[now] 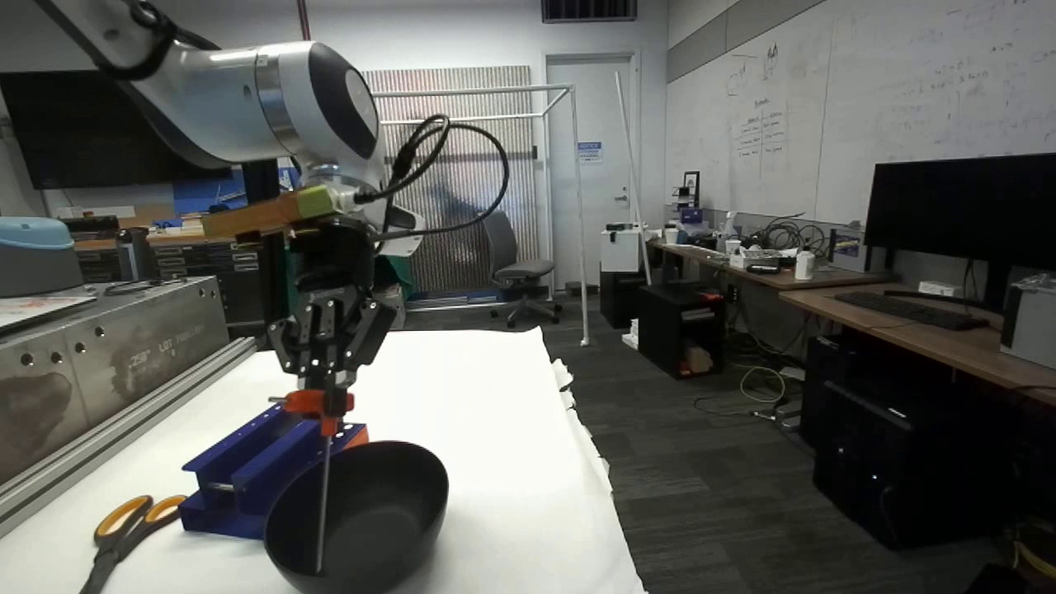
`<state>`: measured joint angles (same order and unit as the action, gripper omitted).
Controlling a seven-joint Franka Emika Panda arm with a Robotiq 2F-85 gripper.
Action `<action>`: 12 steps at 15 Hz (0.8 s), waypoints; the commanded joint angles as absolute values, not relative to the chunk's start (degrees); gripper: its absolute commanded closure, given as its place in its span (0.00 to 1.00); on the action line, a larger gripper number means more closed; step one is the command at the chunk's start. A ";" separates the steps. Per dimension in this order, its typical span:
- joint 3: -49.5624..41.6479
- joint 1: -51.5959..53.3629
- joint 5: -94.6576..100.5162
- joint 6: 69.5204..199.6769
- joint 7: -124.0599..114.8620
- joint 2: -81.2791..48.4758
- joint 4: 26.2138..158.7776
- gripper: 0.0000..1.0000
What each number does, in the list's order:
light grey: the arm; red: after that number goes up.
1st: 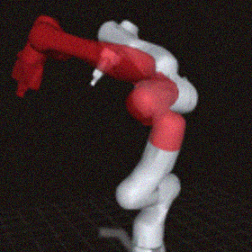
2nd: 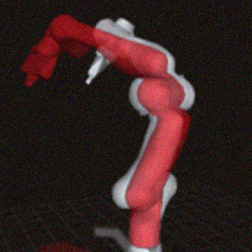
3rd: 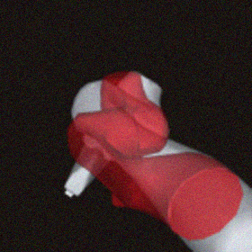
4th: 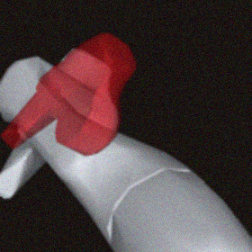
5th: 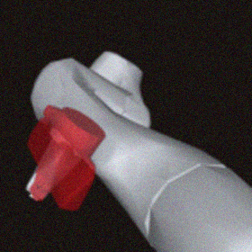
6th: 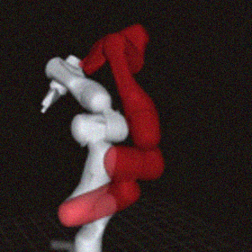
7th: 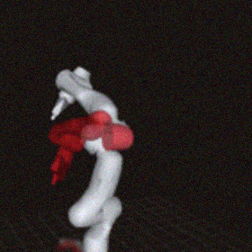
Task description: Put the orange tool in the black bowl
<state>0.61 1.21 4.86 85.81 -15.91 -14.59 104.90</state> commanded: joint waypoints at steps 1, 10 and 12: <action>0.45 1.14 0.03 85.74 -14.73 -17.50 101.72 0.95; -0.05 0.48 -5.99 87.82 -14.17 -20.40 99.14 0.51; -0.29 0.25 -6.77 87.64 -14.66 -20.88 98.67 0.42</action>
